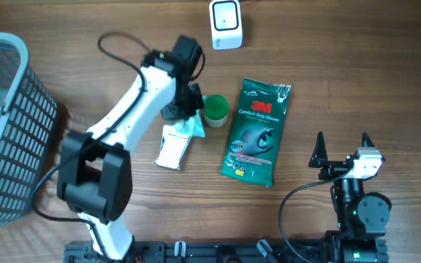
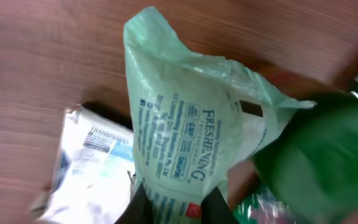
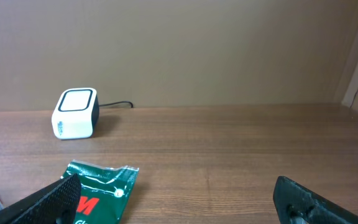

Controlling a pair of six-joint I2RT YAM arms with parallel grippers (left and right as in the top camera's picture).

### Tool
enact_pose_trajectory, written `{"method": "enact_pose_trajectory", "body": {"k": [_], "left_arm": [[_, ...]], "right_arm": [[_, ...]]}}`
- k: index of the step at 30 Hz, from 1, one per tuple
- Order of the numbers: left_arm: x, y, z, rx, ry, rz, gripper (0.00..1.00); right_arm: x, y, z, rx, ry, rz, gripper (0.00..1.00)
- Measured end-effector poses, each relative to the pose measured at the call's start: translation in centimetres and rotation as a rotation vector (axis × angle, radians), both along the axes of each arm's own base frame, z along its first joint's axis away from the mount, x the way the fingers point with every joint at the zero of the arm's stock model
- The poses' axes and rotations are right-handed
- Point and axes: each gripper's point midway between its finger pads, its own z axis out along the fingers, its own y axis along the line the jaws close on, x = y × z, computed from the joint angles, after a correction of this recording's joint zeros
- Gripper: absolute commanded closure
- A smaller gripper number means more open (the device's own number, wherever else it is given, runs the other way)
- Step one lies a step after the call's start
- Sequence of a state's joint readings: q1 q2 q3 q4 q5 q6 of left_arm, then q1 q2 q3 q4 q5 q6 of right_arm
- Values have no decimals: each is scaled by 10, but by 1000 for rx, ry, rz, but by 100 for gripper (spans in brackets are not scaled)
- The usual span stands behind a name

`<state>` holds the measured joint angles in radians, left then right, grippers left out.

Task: Scan the item barcode
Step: 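Hold the wipes pack toward the scanner and drop it on the table, then reach into the basket and grasp the orange Kleenex tissue pack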

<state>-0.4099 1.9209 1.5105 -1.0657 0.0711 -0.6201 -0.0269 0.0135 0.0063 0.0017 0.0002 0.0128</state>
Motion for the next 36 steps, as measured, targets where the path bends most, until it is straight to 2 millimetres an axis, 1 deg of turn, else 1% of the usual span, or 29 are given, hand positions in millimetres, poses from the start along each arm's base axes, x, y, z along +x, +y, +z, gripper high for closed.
{"method": "enact_pose_trajectory", "body": {"k": [1, 2, 3, 4, 5, 6, 7, 8, 10, 12, 14, 15, 17, 18, 20, 21, 23, 24, 25, 26, 27, 28, 29, 31, 32, 33, 34, 35, 36], "left_arm": [[-8, 4, -23, 0, 25, 95, 92], [-15, 4, -37, -10, 44, 151, 93], [-17, 2, -43, -32, 50, 186, 90], [-15, -2, -43, -62, 44, 209, 81], [-12, -14, -41, -119, 41, 225, 73], [-14, -22, -41, -153, 52, 228, 74], [-16, -29, -41, -180, 62, 226, 68], [-18, -39, -40, -214, 72, 229, 0], [-23, -57, -36, -276, 99, 221, 0], [-29, -63, -35, -292, 120, 215, 0], [-32, -62, -34, -289, 133, 218, 0], [-35, -56, -29, -270, 132, 226, 0], [-31, -43, -8, -243, 86, 240, 0], [-21, -29, 23, -213, 6, 259, 0], [6, -3, 99, -196, -233, 269, 0], [19, 18, 163, -187, -442, 281, 0], [28, 58, 237, -121, -726, 335, 0], [24, 87, 275, -66, -869, 387, 0], [15, 114, 306, -8, -976, 435, 0], [1, 145, 332, 73, -1066, 495, 0], [-14, 177, 349, 170, -1122, 567, 0], [-32, 216, 360, 287, -1151, 673, 0], [-42, 241, 362, 352, -1147, 745, 0], [-69, 304, 352, 505, -1075, 954, 0], [-76, 324, 343, 539, -1032, 1026, 0], [-90, 352, 328, 586, -958, 1135, 0], [-104, 381, 309, 619, -877, 1250, 0], [-112, 399, 294, 620, -817, 1324, 0], [-125, 426, 274, 632, -736, 1420, 0]], "right_arm": [[0, 0, 0, 0, 0, 0, 0], [0, 0, 0, 0, -1, 0, 0], [0, 0, 0, 0, 0, 0, 0], [0, 0, 0, 0, 0, 0, 0], [0, 0, 0, 0, 0, 0, 0], [0, 0, 0, 0, 0, 0, 0], [0, 0, 0, 0, 0, 0, 0], [0, 0, 0, 0, 0, 0, 0], [0, 0, 0, 0, 0, 0, 0], [0, 0, 0, 0, 0, 0, 1], [0, 0, 0, 0, 0, 0, 0], [0, 0, 0, 0, 0, 0, 0], [0, 0, 0, 0, 0, 0, 0], [0, 0, 0, 0, 0, 0, 0], [0, 0, 0, 0, 0, 0, 0], [0, 0, 0, 0, 0, 0, 0], [0, 0, 0, 0, 0, 0, 0], [0, 0, 0, 0, 0, 0, 0], [0, 0, 0, 0, 0, 0, 0], [0, 0, 0, 0, 0, 0, 0], [0, 0, 0, 0, 0, 0, 0], [0, 0, 0, 0, 0, 0, 0], [0, 0, 0, 0, 0, 0, 0], [0, 0, 0, 0, 0, 0, 0], [0, 0, 0, 0, 0, 0, 0], [0, 0, 0, 0, 0, 0, 0], [0, 0, 0, 0, 0, 0, 0], [0, 0, 0, 0, 0, 0, 0], [0, 0, 0, 0, 0, 0, 0]]}}
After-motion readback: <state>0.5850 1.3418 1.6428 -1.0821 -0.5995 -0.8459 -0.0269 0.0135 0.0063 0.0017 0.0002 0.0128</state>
